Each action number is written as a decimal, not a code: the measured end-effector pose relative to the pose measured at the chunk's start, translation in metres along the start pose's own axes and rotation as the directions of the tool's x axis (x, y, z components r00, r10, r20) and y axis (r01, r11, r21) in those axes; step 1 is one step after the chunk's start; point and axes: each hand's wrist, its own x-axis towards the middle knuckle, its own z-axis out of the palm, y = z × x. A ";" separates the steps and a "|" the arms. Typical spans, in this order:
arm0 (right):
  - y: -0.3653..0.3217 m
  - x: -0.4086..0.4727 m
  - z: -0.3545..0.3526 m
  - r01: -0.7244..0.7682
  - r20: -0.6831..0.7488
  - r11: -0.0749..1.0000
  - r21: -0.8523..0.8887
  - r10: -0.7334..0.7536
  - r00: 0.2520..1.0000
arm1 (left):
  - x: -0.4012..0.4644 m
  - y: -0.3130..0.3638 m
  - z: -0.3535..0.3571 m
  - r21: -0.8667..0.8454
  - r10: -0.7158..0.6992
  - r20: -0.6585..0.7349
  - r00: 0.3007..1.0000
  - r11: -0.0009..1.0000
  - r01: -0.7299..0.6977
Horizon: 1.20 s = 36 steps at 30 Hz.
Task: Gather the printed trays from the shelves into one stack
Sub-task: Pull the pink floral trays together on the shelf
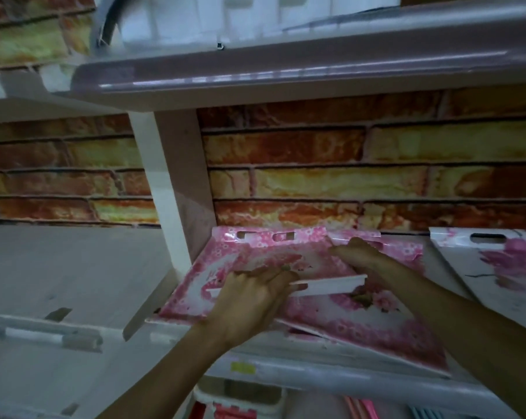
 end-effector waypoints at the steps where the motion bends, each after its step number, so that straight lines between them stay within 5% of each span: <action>1: -0.003 -0.001 -0.002 -0.017 0.019 1.000 0.014 0.016 1.000 | 0.004 -0.003 -0.002 0.007 0.006 -0.007 1.000 1.000 -0.006; 8: -0.011 0.006 0.003 -0.023 -0.041 0.998 0.058 0.025 0.999 | 0.013 -0.012 -0.008 -0.031 -0.012 -0.042 0.999 0.999 0.011; 13: -0.012 0.006 0.002 -0.035 -0.110 0.980 0.195 0.058 0.992 | 0.009 -0.022 -0.020 -0.244 -0.070 0.064 0.995 0.966 0.084; 18: -0.016 0.001 0.001 0.151 -0.287 0.941 0.302 -0.061 0.956 | 0.019 -0.045 -0.041 -0.492 -0.305 0.028 0.952 0.825 0.279; 21: -0.014 -0.004 0.001 0.264 -0.343 0.901 0.344 -0.141 0.929 | 0.024 -0.070 -0.045 -0.510 -0.517 -0.023 0.856 0.742 0.435; 25: -0.018 -0.008 0.004 0.317 -0.373 0.877 0.362 -0.175 0.911 | 0.023 -0.107 -0.028 -0.505 -0.713 0.138 0.688 0.547 0.668; 28: -0.027 -0.013 0.010 0.356 -0.388 0.866 0.351 -0.212 0.897 | 0.019 -0.116 -0.016 -0.678 -0.705 0.405 0.583 0.197 0.708; 31: -0.039 -0.014 0.023 0.394 -0.416 0.855 0.336 -0.241 0.877 | 0.013 -0.118 -0.012 -0.748 -0.693 0.516 0.503 -0.079 0.659; 36: -0.056 -0.006 0.053 0.400 -0.376 0.884 0.241 -0.295 0.878 | -0.007 -0.137 -0.016 -0.760 -0.801 0.412 0.434 -0.040 0.648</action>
